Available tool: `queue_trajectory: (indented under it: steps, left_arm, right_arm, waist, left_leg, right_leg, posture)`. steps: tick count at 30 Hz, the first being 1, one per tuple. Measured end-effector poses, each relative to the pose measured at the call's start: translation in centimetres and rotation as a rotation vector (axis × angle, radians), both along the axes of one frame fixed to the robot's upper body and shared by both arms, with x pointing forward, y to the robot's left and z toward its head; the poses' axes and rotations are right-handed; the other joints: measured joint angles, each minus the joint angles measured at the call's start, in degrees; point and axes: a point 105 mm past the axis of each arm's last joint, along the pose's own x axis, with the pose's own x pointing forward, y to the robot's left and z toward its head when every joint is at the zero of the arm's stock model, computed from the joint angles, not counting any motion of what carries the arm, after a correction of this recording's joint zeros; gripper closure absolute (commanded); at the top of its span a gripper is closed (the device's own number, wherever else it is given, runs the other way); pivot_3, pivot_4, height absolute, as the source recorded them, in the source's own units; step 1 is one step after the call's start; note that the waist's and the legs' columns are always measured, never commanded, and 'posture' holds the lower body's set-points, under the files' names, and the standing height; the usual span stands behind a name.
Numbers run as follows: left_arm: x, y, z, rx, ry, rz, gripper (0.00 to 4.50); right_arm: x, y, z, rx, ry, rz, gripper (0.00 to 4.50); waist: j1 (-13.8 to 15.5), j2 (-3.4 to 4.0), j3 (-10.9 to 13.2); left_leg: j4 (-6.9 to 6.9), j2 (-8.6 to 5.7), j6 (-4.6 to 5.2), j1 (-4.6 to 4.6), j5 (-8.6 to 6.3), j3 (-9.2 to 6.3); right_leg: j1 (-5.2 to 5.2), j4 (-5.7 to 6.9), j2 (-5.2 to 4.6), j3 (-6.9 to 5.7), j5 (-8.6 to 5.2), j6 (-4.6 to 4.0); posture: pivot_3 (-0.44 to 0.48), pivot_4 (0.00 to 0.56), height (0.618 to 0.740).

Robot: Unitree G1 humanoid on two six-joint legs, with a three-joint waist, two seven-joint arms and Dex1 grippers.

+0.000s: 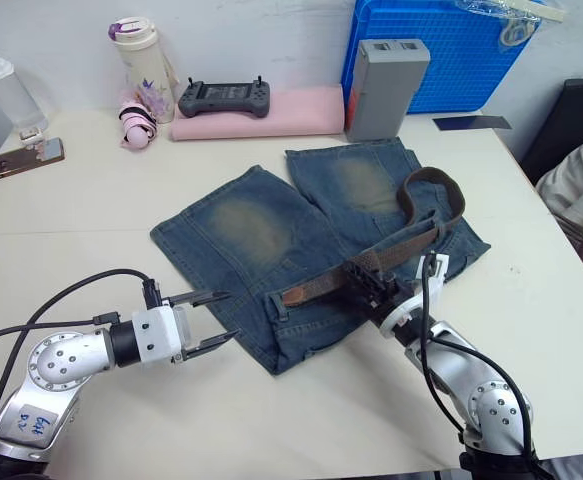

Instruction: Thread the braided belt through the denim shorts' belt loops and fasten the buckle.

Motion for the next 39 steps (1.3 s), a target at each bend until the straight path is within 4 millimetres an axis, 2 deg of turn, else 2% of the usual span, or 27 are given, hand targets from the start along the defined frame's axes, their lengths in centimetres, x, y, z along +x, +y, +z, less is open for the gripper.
queue_trajectory:
  steps: [8,11,15,20,27,34,38,39]
  left_arm:
    - [-0.1,-0.2,-0.2,0.005,-0.003,-0.015,1.57]
    - [-0.2,-0.3,-0.2,0.004,-0.008,-0.016,1.57]
    - [-0.5,-0.4,-0.3,0.076,-0.087,-0.055,1.57]
    - [-0.1,0.4,-1.4,0.209,-0.220,-0.087,1.57]
    - [0.2,0.8,-1.9,0.288,-0.348,-0.130,1.57]
    - [0.9,-0.6,-2.7,0.291,-0.425,-0.180,1.57]
    - [1.4,-0.7,-3.0,0.300,-0.439,-0.174,1.57]
    - [1.5,-0.6,-3.2,0.302,-0.434,-0.172,1.81]
  right_arm:
    - [-0.7,0.8,-1.1,-0.039,0.036,0.054,4.50]
    - [-0.7,1.7,-1.0,-0.066,0.018,0.098,4.50]
    - [0.1,3.8,-1.3,-0.140,0.000,0.187,4.50]
    - [0.7,4.9,-2.2,-0.183,0.017,0.228,4.50]
    - [0.7,5.5,-2.3,-0.180,0.016,0.255,4.50]
    - [0.6,5.8,-2.4,-0.180,0.023,0.265,4.50]
    - [0.6,5.9,-2.4,-0.185,0.026,0.264,4.50]
    - [0.6,5.9,-2.4,-0.186,0.027,0.265,4.50]
  waist:
    - [0.0,0.00,0.0]
    - [0.0,0.00,0.0]
    - [-0.4,0.02,0.0]
    - [-0.3,0.01,0.0]
    - [-0.9,-0.03,0.0]
    - [-1.3,-0.04,0.0]
    - [-1.4,-0.05,0.0]
    - [-1.4,-0.05,0.0]
  left_leg:
    - [0.00,0.00,0.00,0.00,0.00,0.00]
    - [0.00,0.00,0.00,0.00,0.00,0.00]
    - [-0.03,0.00,-0.01,0.02,0.00,0.03]
    - [-0.04,0.00,0.01,-0.02,-0.01,0.05]
    - [-0.10,0.01,0.00,0.00,0.00,0.03]
    - [-0.12,0.02,-0.01,0.00,0.00,0.02]
    - [-0.12,0.01,-0.01,0.01,0.00,0.04]
    - [-0.12,0.01,-0.01,0.01,0.00,0.04]
  right_leg:
    - [0.00,-0.06,0.00,0.02,0.00,0.00]
    - [0.00,-0.07,0.00,0.03,0.00,0.00]
    - [-0.07,-0.04,0.00,0.05,-0.03,-0.05]
    - [-0.07,-0.04,0.00,0.04,-0.03,-0.05]
    - [-0.08,0.01,0.00,0.03,-0.03,-0.05]
    - [-0.07,0.13,0.00,-0.01,-0.03,-0.05]
    - [-0.06,0.15,0.00,0.00,-0.03,-0.05]
    - [-0.06,0.15,0.00,0.00,-0.03,-0.05]
  posture:
    - [0.000,0.150,0.728]
    - [0.000,0.150,0.728]
    - [0.000,0.150,0.728]
    - [0.000,0.150,0.728]
    - [0.000,0.150,0.728]
    - [0.000,0.150,0.728]
    - [0.000,0.150,0.728]
    - [0.000,0.150,0.728]
